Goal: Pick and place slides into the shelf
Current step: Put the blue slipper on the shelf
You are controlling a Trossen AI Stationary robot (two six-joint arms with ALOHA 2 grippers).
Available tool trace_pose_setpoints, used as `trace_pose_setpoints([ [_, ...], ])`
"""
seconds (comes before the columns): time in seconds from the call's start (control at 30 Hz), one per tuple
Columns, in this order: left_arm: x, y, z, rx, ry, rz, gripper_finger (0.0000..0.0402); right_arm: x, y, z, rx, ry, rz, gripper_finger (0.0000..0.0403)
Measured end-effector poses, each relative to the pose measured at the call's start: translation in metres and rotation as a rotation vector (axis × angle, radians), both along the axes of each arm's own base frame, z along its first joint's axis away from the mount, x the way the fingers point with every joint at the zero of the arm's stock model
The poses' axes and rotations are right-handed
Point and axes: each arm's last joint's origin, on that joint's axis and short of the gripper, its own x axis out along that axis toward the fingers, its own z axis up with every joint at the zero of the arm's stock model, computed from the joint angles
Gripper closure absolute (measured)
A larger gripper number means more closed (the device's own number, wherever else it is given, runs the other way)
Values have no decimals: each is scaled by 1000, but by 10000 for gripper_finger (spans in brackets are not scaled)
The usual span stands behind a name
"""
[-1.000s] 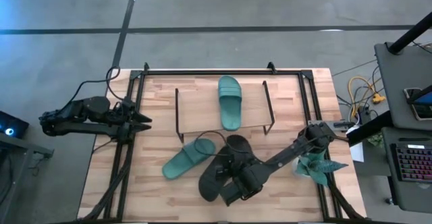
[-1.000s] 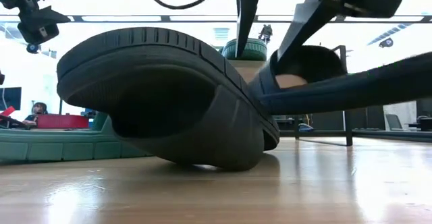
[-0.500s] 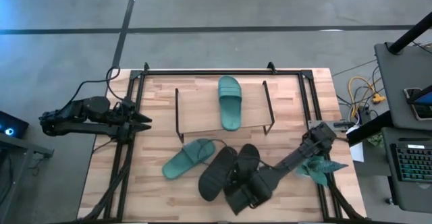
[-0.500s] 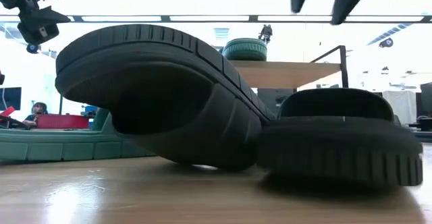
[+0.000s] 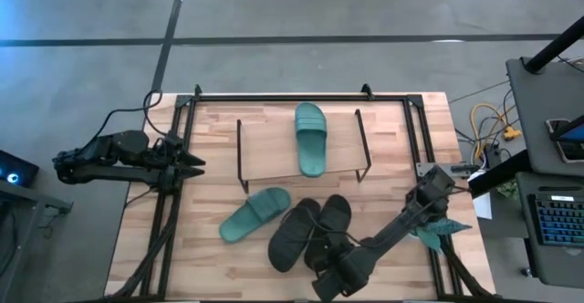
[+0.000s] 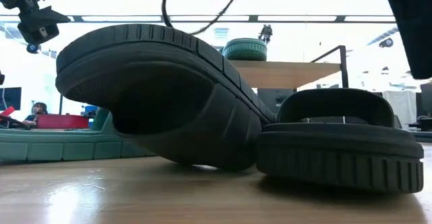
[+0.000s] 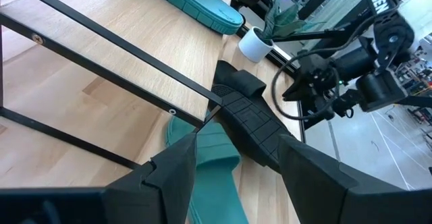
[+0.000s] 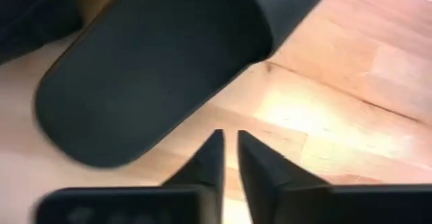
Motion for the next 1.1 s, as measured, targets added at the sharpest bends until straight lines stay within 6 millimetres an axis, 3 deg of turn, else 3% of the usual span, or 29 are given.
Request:
trace_pose_setpoints([
  [0.07,0,0,0,0,0,0,210,0,-1,-2,-30,-26,-40,387],
  [0.4,0,0,0,-2,0,-2,210,0,-17,-5,-140,-22,-169,386],
  [0.6,0,-3,0,-118,9,-80,210,8,-14,8,-116,-105,-155,385],
  [0.77,0,-4,1,-106,-7,-93,210,16,-10,15,-111,-211,-134,385],
  [1.0,25,-6,23,-101,-195,-170,210,30,-8,15,-80,-328,-68,385],
  [1.1,41,-8,25,-111,-195,-248,210,34,-9,16,-102,-379,-74,385],
])
